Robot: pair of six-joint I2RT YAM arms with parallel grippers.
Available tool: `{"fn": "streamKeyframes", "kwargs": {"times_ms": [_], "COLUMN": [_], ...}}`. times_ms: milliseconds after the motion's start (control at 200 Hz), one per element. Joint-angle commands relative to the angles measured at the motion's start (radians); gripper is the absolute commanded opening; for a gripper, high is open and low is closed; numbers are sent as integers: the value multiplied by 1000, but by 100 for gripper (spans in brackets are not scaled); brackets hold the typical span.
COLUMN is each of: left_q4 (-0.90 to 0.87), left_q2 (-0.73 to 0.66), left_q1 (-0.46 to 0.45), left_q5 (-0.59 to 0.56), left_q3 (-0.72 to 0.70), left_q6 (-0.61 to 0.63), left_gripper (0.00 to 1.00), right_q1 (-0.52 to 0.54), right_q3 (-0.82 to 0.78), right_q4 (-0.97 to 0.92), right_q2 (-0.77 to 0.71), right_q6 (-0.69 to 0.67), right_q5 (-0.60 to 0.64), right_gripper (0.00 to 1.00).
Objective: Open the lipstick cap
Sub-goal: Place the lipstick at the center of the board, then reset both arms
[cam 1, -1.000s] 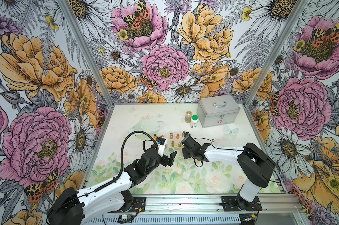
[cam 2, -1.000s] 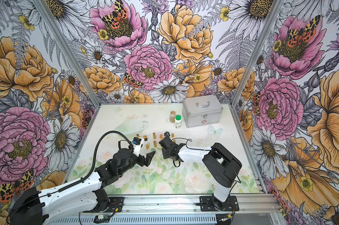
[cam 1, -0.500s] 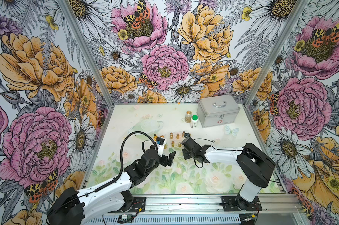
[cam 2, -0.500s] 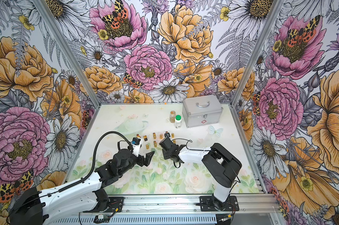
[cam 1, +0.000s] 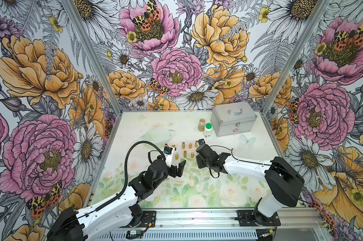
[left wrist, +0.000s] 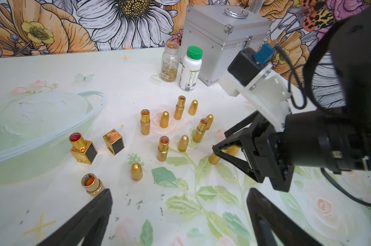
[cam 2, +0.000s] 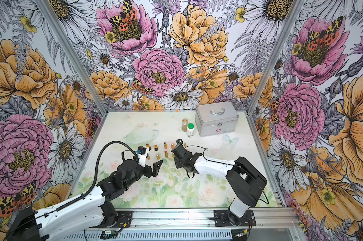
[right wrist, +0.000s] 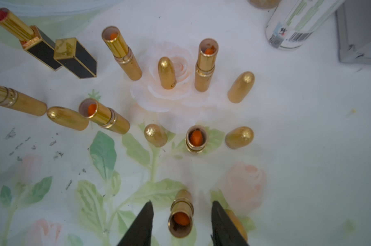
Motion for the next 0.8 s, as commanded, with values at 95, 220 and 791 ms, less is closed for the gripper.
{"fn": "streamKeyframes", "kwargs": {"times_ms": [95, 220, 791], "left_q4": [-259, -265, 539], "left_q2": [-70, -80, 442], "left_q1": [108, 313, 821], "left_q5": [-209, -244, -123], "left_q3": [196, 229, 11], "left_q6": [-87, -112, 152], "left_gripper": [99, 99, 99], "right_q1": [-29, -161, -754], "right_q3": [178, 206, -243], "right_q4": [-259, -290, 489], "right_q2": [-179, -236, -56], "right_q6": [-25, -32, -206], "right_q5": [161, 239, 506], "right_gripper": [59, 73, 100]}}
